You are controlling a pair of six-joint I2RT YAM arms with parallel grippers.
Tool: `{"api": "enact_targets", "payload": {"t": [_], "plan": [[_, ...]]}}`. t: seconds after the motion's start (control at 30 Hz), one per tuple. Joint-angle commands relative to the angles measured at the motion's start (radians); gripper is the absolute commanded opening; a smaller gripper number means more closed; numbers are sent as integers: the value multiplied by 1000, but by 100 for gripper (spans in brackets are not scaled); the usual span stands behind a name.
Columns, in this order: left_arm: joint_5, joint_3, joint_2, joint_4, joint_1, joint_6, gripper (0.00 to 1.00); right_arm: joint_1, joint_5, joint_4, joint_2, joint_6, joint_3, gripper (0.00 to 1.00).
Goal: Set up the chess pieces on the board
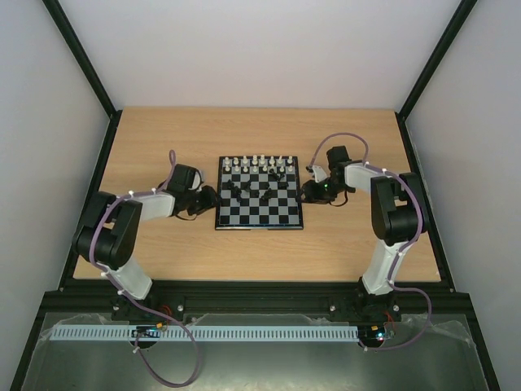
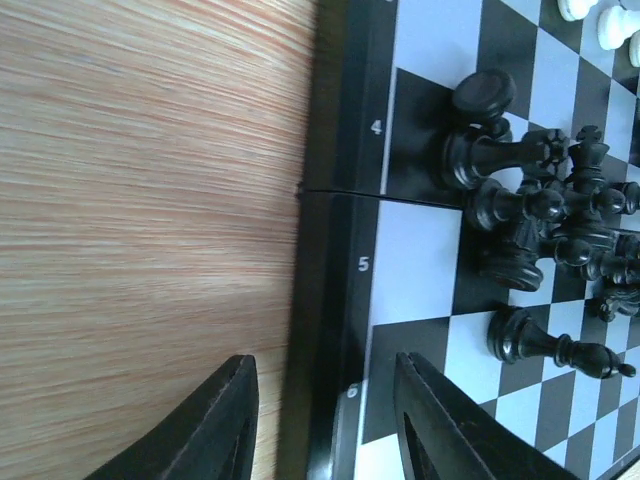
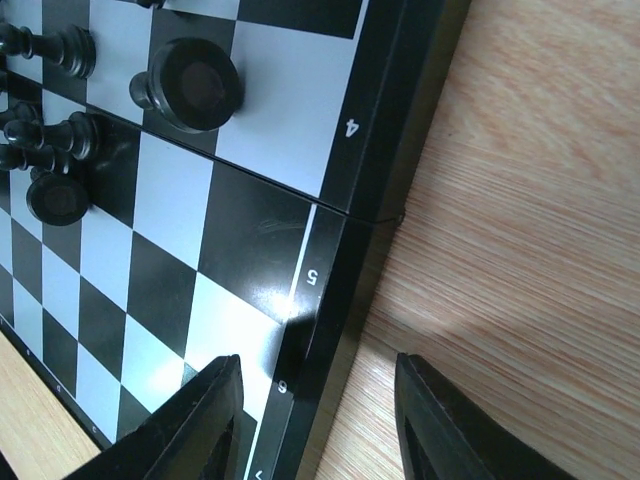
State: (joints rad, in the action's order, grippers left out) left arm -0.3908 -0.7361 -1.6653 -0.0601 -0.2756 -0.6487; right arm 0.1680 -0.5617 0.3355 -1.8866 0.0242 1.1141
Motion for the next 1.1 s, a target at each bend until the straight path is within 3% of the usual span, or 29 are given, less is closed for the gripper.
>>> {"api": "enact_targets", "payload": {"t": [0.0, 0.2, 0.53, 1.07], "plan": [[5, -3, -56, 18, -32, -20, 37, 10, -4, 82, -29, 37, 5, 43], [-5, 12, -77, 15, -49, -27, 25, 17, -16, 135, -30, 91, 12, 33], [-13, 73, -15, 7, -132, -28, 12, 57, 40, 222, 24, 189, -23, 29], [12, 252, 179, 18, -256, -62, 9, 78, 106, 332, 122, 296, -135, 28]]}}
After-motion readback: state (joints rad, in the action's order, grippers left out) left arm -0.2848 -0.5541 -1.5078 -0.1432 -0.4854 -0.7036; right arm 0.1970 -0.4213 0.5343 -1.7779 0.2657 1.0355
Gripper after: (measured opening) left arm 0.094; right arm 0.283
